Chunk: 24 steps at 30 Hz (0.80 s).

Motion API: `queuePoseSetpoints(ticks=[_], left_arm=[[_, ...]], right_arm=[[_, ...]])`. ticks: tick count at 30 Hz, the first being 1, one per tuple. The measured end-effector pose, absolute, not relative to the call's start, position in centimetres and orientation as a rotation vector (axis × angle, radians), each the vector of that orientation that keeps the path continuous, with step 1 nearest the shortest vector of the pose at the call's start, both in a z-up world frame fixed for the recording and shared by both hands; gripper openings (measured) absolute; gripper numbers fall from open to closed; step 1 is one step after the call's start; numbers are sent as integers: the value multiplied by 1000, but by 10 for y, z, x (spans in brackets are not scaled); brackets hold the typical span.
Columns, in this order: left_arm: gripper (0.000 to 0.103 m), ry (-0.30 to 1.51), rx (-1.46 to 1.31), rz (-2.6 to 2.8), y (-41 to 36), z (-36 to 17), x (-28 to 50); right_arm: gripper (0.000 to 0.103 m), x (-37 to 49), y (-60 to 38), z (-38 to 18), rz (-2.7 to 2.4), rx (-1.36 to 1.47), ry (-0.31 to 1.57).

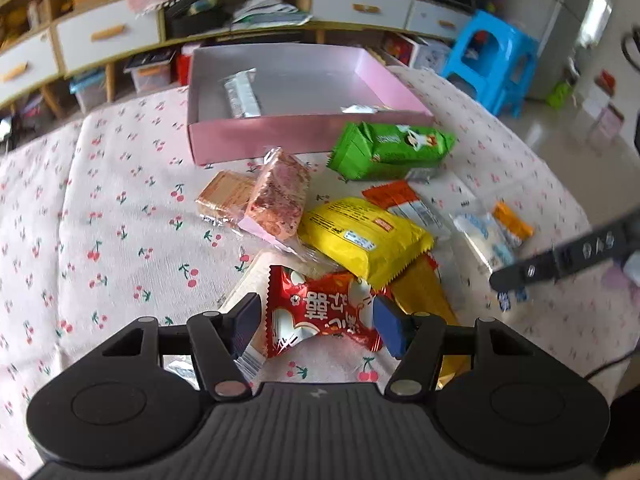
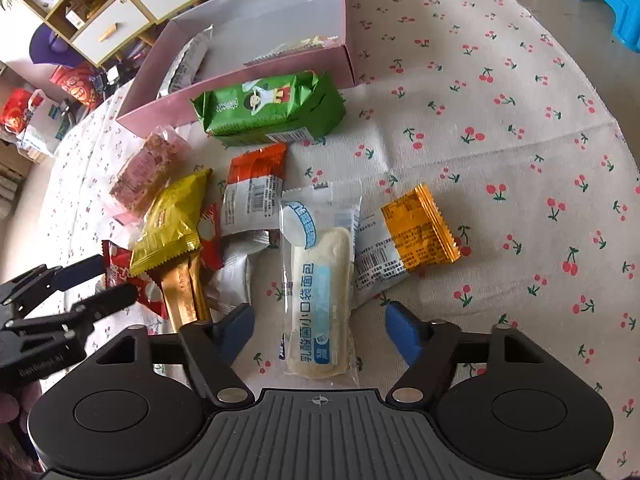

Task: Organize snacks
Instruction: 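Grasp the white milk-bread bag with the right tool while the left tool approaches the red packet, then grasp the red heart-print packet with the left tool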

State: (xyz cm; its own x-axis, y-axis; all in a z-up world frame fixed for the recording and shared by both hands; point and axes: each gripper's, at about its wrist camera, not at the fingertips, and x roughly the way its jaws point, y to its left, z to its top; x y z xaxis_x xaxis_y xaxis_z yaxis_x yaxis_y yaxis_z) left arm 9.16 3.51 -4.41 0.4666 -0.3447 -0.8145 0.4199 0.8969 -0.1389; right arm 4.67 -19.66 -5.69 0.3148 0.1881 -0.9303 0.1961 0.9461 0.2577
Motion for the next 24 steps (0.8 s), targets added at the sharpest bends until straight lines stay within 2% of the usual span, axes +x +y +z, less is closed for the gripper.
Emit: queuePoseSetpoints(ticks=[6,8,11,17,24], left_arm=[[56,1033,32,-401,39,-40,93],[56,1068,-19,-355,44,-37,93],[60,1119,-164,-305,56,-37,92],[62,1123,-462,-262,67,-41,90],[59,1072,-647,-85,62,-48,89]], right_arm=[[52,46,-196,-60,-15,339,1253],[42,47,-196,-59,-16,338,1248],[38,48,-197,-59,-10,344,1247],[34,49,-191,-59,-7,325,1242],[34,49,-190,-60,-11,322,1240]])
